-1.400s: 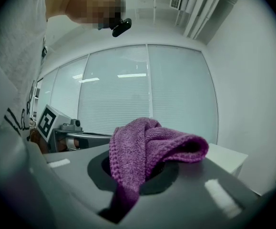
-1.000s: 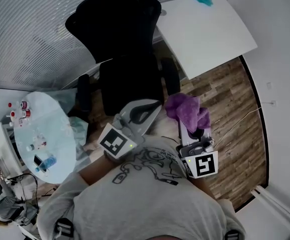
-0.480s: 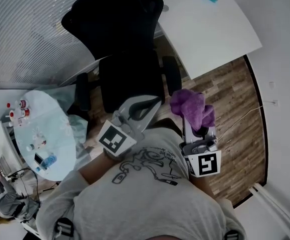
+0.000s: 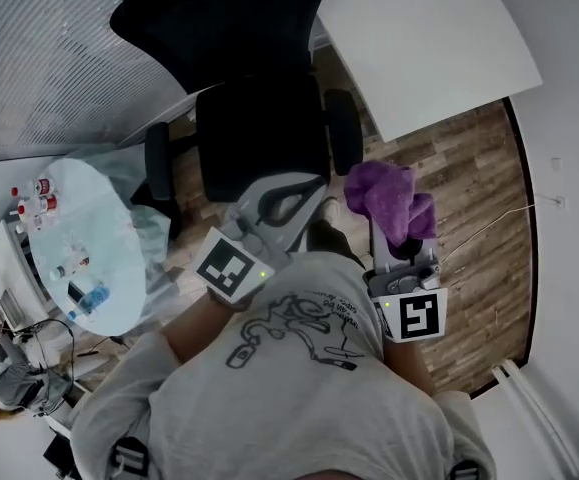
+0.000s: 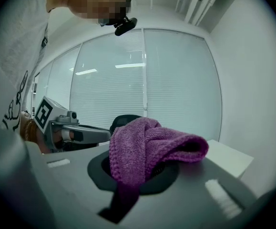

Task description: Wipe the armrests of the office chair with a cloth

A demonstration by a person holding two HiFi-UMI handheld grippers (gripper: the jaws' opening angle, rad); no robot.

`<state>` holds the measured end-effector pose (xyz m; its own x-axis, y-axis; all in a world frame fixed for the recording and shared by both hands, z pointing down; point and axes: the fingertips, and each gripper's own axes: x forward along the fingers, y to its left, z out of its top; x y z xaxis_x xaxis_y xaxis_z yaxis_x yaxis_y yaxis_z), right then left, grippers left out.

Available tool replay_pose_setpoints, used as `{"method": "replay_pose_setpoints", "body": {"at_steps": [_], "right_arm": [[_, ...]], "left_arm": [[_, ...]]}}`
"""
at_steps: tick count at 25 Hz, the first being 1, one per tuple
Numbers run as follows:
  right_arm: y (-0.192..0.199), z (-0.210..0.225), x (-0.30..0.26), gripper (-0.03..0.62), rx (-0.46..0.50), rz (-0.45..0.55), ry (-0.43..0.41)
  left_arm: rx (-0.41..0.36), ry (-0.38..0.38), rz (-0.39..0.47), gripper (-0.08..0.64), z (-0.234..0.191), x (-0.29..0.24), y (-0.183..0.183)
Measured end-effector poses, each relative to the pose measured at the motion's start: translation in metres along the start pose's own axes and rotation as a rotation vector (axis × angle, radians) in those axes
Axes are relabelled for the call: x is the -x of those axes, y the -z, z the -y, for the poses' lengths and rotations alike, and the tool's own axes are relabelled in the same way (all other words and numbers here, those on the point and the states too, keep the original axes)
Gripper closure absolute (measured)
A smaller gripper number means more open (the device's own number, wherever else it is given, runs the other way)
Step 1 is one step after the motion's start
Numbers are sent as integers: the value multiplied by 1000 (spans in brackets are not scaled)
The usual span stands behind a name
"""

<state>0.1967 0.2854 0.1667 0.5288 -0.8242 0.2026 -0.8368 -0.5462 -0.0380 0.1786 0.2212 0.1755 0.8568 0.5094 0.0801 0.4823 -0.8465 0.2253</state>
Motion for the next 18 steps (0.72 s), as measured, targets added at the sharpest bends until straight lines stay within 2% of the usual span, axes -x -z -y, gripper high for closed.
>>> {"method": "replay_pose_setpoints", "body": {"at_steps": [7,18], "right_arm": [[40,12,-9,558,-5,-57,-40],[134,21,-19,558,-36,-164,-64]], "left_arm": [[66,-29,-53,560,-13,-13,49],[98,-30,-111,560,-22,-37,132]]}}
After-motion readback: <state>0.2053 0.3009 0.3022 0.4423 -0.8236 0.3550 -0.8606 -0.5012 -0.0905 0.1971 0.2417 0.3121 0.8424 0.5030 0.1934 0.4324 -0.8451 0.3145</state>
